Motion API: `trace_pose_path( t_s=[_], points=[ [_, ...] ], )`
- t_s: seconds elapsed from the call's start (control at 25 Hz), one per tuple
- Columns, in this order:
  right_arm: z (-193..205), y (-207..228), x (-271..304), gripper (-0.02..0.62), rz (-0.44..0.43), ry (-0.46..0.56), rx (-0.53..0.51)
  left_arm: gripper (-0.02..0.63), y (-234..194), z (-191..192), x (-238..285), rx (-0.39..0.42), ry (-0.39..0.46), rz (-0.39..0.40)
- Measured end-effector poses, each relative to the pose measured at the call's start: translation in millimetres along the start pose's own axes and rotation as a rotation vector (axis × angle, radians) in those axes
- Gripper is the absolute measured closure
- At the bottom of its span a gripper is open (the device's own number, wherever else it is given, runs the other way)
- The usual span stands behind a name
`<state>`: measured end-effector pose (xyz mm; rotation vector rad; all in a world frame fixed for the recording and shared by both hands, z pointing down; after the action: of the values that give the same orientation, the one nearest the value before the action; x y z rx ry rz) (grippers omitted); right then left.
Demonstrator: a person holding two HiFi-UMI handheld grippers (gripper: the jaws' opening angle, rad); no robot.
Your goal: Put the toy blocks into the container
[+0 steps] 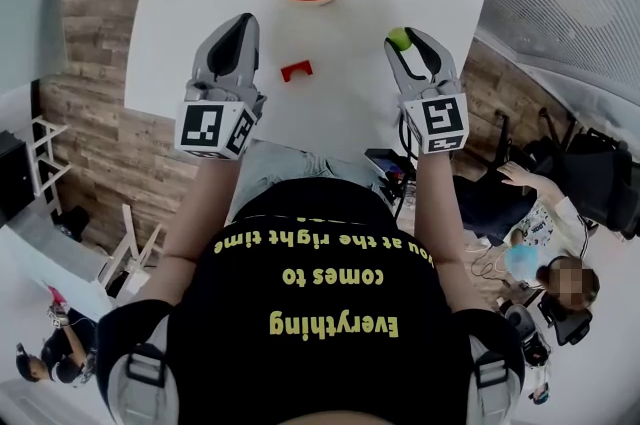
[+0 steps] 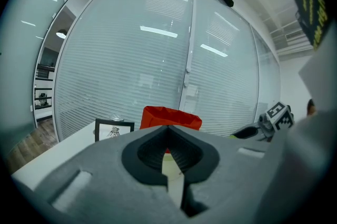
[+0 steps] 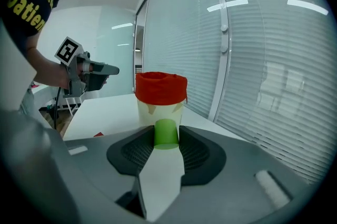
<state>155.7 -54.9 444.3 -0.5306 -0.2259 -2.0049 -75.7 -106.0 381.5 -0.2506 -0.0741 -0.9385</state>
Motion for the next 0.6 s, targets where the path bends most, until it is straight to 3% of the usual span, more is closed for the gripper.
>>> trace_pose_path(
  t_s=[0.6],
  points=[
    [-71, 21, -17, 0.442, 0.065, 0.198, -0.031, 0.607, -17, -19, 1, 0.001, 0.043, -0.027]
  ],
)
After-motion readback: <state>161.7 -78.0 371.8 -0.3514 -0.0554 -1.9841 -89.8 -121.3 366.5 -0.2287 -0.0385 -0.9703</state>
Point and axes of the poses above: the fingertips, and each gripper's own axes: x forward along the fingers, y to its right, z out of its underside, the point moved 2 cm from there along -x, backward along the fingers, and after that the axes turned 2 degrees about y, right-handed, at the moved point
